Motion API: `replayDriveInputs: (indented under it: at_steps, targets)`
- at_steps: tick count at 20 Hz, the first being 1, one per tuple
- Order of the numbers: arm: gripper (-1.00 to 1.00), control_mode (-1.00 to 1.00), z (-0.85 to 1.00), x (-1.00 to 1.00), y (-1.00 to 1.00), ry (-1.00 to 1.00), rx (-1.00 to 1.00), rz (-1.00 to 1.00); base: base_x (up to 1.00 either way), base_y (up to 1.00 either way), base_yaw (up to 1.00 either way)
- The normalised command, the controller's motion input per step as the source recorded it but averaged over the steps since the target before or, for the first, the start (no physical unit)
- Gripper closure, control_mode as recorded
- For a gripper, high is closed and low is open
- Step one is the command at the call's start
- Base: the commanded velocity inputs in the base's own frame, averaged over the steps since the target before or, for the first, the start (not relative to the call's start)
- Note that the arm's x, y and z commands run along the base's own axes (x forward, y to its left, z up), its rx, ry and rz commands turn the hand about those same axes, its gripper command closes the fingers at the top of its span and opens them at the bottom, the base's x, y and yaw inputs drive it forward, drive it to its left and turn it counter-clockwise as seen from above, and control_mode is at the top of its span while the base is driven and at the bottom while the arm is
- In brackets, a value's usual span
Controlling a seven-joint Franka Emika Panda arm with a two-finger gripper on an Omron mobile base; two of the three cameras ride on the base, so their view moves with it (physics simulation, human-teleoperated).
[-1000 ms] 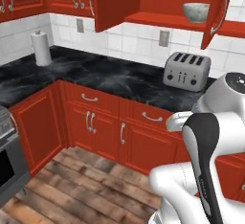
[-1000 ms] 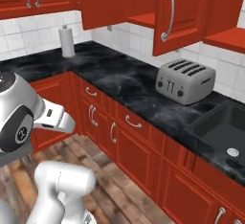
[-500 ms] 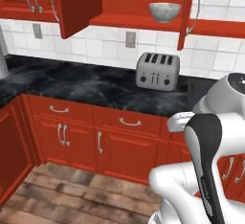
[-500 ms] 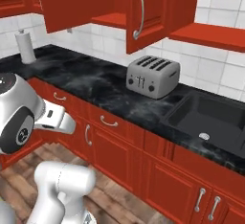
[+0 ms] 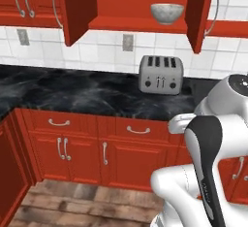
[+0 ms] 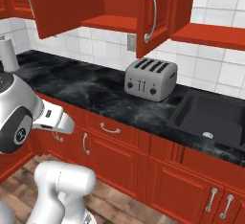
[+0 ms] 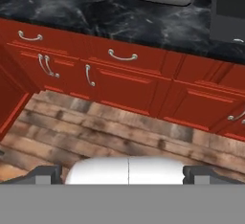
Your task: Move the bowls from the cabinet to the plates on the dining table.
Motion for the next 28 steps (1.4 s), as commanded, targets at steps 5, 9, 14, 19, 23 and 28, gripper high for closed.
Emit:
replayDriveInputs:
  at_steps: [5, 9, 14, 19, 23, 28]
  targets:
    - [-1.00, 1.00, 0.00, 0.00, 0.00, 0.00, 0.00, 0.00, 0.55, 0.00, -0.22]
    - [-1.00, 1.00, 0.00, 0.00, 0.00, 0.00, 0.00, 0.00, 0.61, 0.06, -0.23]
    - [-1.00, 1.00, 0.00, 0.00, 0.00, 0.00, 0.00, 0.00, 0.48, 0.45, -0.26]
    - [-1.00, 1.00, 0.00, 0.00, 0.00, 0.00, 0.00, 0.00, 0.42, 0.46, -0.27]
    - [-1.00, 1.00, 0.00, 0.00, 0.00, 0.00, 0.00, 0.00, 0.46, 0.19, -0.21]
    - [-1.00, 1.00, 0.00, 0.00, 0.00, 0.00, 0.00, 0.00, 0.46, 0.00, -0.12]
